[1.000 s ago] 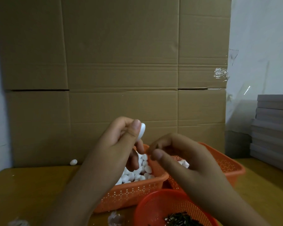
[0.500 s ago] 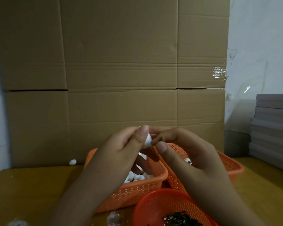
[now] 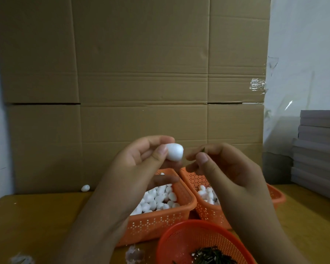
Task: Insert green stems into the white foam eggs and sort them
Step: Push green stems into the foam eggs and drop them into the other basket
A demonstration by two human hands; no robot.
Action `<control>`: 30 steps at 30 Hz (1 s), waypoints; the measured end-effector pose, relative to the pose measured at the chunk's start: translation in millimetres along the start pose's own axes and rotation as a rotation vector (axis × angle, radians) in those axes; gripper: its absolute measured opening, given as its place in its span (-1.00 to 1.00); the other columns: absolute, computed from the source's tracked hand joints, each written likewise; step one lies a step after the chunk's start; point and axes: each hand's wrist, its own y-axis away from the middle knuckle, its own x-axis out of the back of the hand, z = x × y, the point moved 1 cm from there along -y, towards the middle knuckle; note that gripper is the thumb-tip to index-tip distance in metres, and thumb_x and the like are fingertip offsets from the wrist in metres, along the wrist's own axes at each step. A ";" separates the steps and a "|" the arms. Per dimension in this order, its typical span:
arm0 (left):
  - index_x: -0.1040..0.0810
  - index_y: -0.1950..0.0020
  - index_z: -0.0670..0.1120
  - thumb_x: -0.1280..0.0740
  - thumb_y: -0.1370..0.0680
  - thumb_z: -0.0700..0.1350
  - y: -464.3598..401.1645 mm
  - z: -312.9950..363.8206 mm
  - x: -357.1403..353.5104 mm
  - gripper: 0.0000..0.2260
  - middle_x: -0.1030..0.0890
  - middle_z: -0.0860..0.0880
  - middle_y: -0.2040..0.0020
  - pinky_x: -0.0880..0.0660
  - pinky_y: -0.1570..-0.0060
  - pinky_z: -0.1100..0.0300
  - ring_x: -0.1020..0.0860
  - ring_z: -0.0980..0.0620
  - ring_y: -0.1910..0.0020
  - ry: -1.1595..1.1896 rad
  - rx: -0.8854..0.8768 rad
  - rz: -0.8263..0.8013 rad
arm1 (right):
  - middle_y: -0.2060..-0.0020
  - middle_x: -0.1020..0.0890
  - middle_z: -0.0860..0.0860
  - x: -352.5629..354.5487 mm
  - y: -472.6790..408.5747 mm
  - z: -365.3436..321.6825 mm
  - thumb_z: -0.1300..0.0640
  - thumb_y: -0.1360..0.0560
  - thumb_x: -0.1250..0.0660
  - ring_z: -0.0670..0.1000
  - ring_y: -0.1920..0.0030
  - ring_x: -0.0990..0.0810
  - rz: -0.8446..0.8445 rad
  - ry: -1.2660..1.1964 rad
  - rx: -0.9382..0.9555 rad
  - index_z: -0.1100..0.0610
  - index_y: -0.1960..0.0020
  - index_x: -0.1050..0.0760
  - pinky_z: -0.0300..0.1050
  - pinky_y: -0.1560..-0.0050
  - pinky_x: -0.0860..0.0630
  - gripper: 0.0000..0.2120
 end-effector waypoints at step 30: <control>-0.54 0.01 0.25 -0.41 -0.50 -0.17 2.5 -2.7 -11.4 -0.72 -0.64 0.22 0.03 -0.59 0.10 0.26 -0.64 0.21 0.06 -0.486 -0.307 0.099 | 0.13 -0.71 -0.14 -1.2 4.2 -35.7 0.11 -0.50 -0.32 -0.14 0.02 -0.66 0.082 -0.081 0.053 0.03 0.08 -0.62 -0.34 0.02 -0.53 -0.90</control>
